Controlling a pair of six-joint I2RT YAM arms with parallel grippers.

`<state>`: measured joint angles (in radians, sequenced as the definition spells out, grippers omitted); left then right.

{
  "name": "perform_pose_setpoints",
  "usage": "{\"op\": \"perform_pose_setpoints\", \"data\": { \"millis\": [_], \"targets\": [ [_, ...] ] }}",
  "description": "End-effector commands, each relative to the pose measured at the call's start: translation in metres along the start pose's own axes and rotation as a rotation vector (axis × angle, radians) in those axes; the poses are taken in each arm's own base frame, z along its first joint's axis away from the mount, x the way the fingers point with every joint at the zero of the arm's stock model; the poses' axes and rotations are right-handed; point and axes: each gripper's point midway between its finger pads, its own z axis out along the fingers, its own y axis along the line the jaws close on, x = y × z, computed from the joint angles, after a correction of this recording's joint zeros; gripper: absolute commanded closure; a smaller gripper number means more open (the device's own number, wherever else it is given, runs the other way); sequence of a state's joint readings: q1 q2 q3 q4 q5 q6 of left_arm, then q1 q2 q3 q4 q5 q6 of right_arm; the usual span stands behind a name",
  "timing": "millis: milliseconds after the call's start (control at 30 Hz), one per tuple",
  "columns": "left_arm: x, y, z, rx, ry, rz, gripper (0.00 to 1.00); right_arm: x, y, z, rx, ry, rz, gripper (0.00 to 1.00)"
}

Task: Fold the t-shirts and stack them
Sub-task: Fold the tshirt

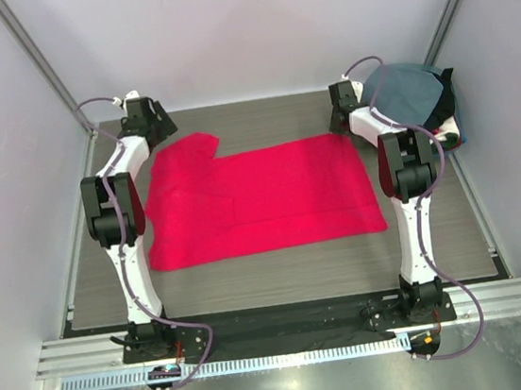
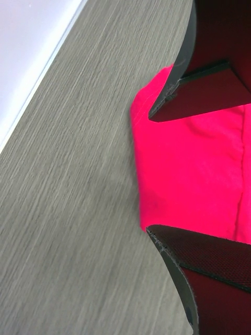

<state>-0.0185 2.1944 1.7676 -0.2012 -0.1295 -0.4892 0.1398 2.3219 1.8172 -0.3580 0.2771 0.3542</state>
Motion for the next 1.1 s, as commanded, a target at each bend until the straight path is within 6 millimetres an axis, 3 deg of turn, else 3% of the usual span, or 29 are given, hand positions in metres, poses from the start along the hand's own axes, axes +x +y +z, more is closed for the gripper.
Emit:
{"op": "perform_pose_setpoints", "data": {
  "millis": [0, 67, 133, 167, 333, 567, 600, 667, 733, 767, 800, 867, 1067],
  "targets": [
    [0.0, -0.005, 0.014, 0.026, 0.004, 0.057, 0.2, 0.019, -0.004, 0.006, -0.008, 0.042, 0.009, 0.99],
    [0.003, -0.014, 0.021, 0.072, 0.019, 0.072, 0.2, 0.02, -0.005, 0.007, -0.006, 0.044, 0.013, 0.99],
    [0.019, -0.018, 0.034, 0.116, 0.062, 0.086, 0.21, 0.022, -0.004, 0.007, -0.011, 0.047, 0.013, 0.99],
    [0.022, -0.034, 0.03, 0.201, 0.103, 0.088, 0.21, 0.021, -0.004, 0.006, -0.015, 0.047, 0.015, 0.99],
    [0.032, -0.041, 0.036, 0.233, 0.137, 0.095, 0.18, 0.022, -0.005, 0.007, -0.024, 0.054, 0.021, 0.99],
    [0.047, -0.04, 0.034, 0.211, 0.242, 0.105, 0.39, 0.022, -0.008, 0.007, -0.024, 0.057, 0.035, 0.99],
    [0.047, -0.039, 0.034, 0.209, 0.243, 0.105, 0.47, 0.023, -0.009, 0.008, -0.023, 0.059, 0.037, 0.99],
    [0.048, -0.039, 0.033, 0.204, 0.245, 0.11, 0.55, 0.022, -0.009, 0.007, -0.026, 0.059, 0.039, 0.99],
    [0.05, -0.039, 0.033, 0.201, 0.249, 0.12, 0.53, 0.023, -0.009, 0.008, -0.027, 0.061, 0.042, 0.99],
    [0.051, -0.039, 0.033, 0.194, 0.254, 0.125, 0.44, 0.023, -0.01, 0.007, -0.028, 0.062, 0.041, 0.99],
    [0.053, -0.038, 0.032, 0.192, 0.26, 0.142, 0.42, 0.022, -0.01, 0.007, -0.032, 0.061, 0.045, 0.99],
    [0.056, -0.043, 0.031, 0.194, 0.275, 0.163, 0.41, 0.022, -0.011, 0.008, -0.031, 0.062, 0.047, 0.99],
    [0.059, -0.043, 0.031, 0.17, 0.286, 0.229, 0.54, 0.023, -0.012, 0.008, -0.048, 0.075, 0.064, 0.99]
  ]
}}
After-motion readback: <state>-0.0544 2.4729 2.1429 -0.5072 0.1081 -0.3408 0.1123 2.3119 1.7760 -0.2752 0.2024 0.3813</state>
